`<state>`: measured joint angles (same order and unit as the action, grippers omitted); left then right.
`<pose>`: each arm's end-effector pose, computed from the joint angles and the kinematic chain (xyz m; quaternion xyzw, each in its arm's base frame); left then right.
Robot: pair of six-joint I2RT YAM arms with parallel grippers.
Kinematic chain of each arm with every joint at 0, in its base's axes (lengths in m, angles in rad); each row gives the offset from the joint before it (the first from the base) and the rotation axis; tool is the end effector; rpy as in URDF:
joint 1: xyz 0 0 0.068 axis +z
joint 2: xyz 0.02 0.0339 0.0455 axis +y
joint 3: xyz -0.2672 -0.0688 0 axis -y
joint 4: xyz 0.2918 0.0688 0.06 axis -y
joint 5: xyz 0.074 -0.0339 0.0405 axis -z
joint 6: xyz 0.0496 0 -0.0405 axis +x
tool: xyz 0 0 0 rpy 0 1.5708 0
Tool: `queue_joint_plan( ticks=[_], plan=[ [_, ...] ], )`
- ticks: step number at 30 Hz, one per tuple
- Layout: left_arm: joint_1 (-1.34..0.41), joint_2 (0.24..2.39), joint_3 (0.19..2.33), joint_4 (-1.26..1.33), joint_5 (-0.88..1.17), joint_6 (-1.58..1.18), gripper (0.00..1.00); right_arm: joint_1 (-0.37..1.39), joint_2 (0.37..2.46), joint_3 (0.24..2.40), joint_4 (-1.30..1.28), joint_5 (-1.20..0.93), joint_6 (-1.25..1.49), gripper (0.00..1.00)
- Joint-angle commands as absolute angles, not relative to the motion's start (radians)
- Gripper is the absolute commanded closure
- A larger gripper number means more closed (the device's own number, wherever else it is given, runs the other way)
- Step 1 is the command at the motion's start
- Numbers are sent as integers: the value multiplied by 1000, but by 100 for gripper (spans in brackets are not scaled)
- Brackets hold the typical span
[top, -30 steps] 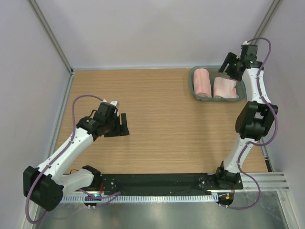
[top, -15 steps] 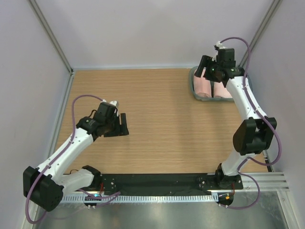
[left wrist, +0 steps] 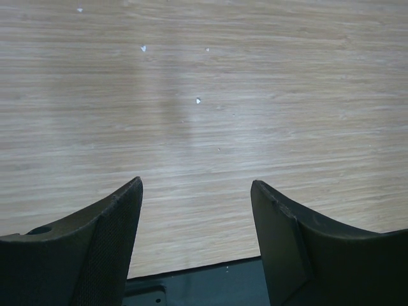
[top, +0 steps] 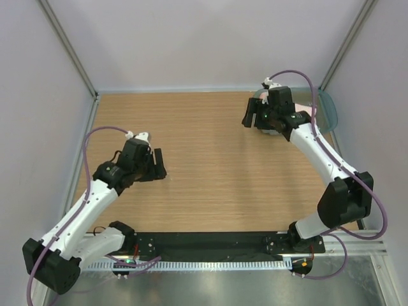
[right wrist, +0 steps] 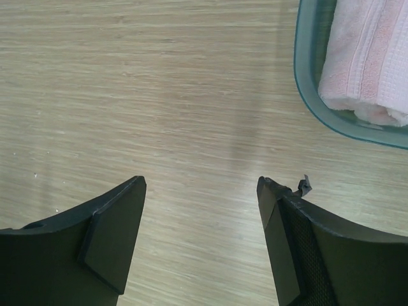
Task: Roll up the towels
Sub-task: Place the rolled towel into the container
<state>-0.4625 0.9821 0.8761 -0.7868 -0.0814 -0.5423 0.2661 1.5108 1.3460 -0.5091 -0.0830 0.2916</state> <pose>0.2216 -0.1060 0.2684 -0.0511 0.9410 -0.1264 0.3097 0.3830 0.1087 0.3145 -0.0065 0.9005 0.1552 0.4062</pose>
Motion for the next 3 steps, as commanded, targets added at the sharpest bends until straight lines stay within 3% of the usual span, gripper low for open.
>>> queue_joint_plan(
  ticks=[1,3],
  plan=[
    [-457,928,897,-784,-144,-549,30,307,1459,1327,-440,-6,285,24],
    [-459,902,896,-770,-155,-555,30,328,1459,1324,-443,-5,279,24]
  ],
)
